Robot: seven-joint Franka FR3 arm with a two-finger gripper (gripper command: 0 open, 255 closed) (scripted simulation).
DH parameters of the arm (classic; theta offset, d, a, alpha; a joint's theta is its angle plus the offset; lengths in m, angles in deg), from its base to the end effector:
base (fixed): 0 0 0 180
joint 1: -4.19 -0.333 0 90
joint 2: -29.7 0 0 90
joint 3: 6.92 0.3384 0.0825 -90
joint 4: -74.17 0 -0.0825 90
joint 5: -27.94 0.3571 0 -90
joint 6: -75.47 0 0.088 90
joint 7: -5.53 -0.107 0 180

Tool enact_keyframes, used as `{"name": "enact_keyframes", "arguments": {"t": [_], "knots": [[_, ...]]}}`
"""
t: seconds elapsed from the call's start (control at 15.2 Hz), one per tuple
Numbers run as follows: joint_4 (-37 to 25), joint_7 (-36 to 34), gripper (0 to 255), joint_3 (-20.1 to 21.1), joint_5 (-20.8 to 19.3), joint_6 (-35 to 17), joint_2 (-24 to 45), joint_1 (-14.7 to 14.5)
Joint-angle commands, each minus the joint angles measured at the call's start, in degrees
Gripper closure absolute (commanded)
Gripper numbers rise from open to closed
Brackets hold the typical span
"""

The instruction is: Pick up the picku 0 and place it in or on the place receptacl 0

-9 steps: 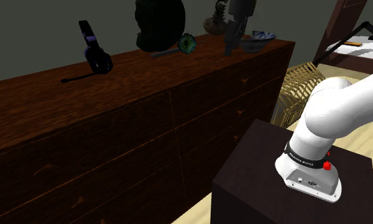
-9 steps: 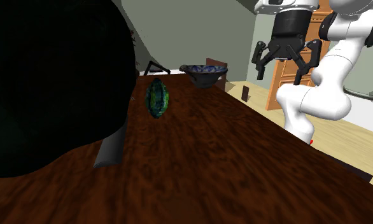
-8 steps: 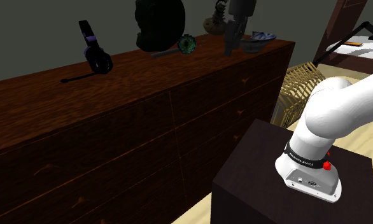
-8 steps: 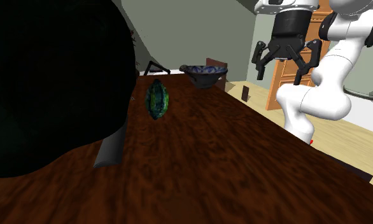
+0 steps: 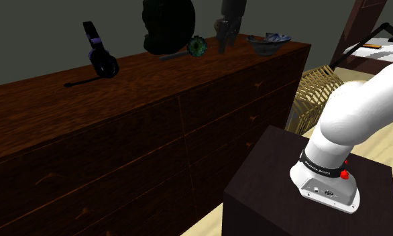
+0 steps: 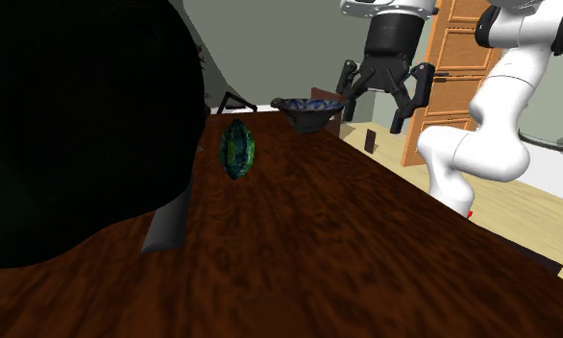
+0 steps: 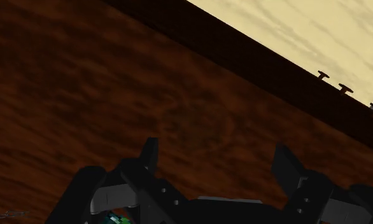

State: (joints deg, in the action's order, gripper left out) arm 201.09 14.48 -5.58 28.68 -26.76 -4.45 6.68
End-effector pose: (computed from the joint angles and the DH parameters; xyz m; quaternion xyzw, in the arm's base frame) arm 0.3434 -0.0032 0.6334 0.9944 0.0655 0.0821 0.0076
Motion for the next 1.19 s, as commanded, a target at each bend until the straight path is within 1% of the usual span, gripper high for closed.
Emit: {"name": "enact_keyframes", "arguments": {"t": [0.0, 0.46, 0.92, 0.99, 1.12], "knots": [[-2.6, -0.3, 0, 0.3, -1.0, -1.8, 3.7, 0.5], [-14.3, -0.9, 0, 0.3, -5.0, -6.0, 17.2, 2.4], [-29.6, -1.6, 0, 0.0, -9.1, -6.9, 31.0, 3.7], [-30.0, -1.7, 0, 0.0, -9.2, -6.8, 31.3, 3.7], [-28.8, -1.7, 0, -0.1, -9.2, -8.3, 31.6, 3.8]]}}
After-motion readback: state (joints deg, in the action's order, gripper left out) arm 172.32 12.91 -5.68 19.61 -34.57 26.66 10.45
